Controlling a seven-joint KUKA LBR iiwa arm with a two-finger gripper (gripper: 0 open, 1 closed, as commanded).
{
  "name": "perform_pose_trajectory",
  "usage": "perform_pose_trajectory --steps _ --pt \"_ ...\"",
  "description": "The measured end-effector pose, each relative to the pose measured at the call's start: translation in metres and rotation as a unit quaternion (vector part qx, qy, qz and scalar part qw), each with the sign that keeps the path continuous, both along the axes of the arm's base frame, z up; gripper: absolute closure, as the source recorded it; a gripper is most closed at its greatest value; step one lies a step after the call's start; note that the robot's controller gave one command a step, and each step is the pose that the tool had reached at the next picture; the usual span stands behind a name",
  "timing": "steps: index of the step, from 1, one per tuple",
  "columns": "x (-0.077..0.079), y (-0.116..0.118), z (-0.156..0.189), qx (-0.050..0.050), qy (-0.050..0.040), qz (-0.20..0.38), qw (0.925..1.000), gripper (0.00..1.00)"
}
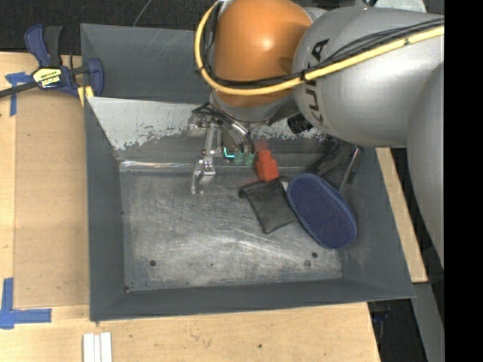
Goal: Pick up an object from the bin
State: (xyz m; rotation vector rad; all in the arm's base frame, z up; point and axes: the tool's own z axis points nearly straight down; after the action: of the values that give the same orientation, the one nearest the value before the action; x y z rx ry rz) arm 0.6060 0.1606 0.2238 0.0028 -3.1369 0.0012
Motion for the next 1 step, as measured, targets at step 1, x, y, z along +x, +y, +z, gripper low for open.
perform_pose_trajectory --steps 1 --pt "-0.0202 -0.1505 -0.0907 -0.002 -0.0011 -0.045 0.9990 0.00"
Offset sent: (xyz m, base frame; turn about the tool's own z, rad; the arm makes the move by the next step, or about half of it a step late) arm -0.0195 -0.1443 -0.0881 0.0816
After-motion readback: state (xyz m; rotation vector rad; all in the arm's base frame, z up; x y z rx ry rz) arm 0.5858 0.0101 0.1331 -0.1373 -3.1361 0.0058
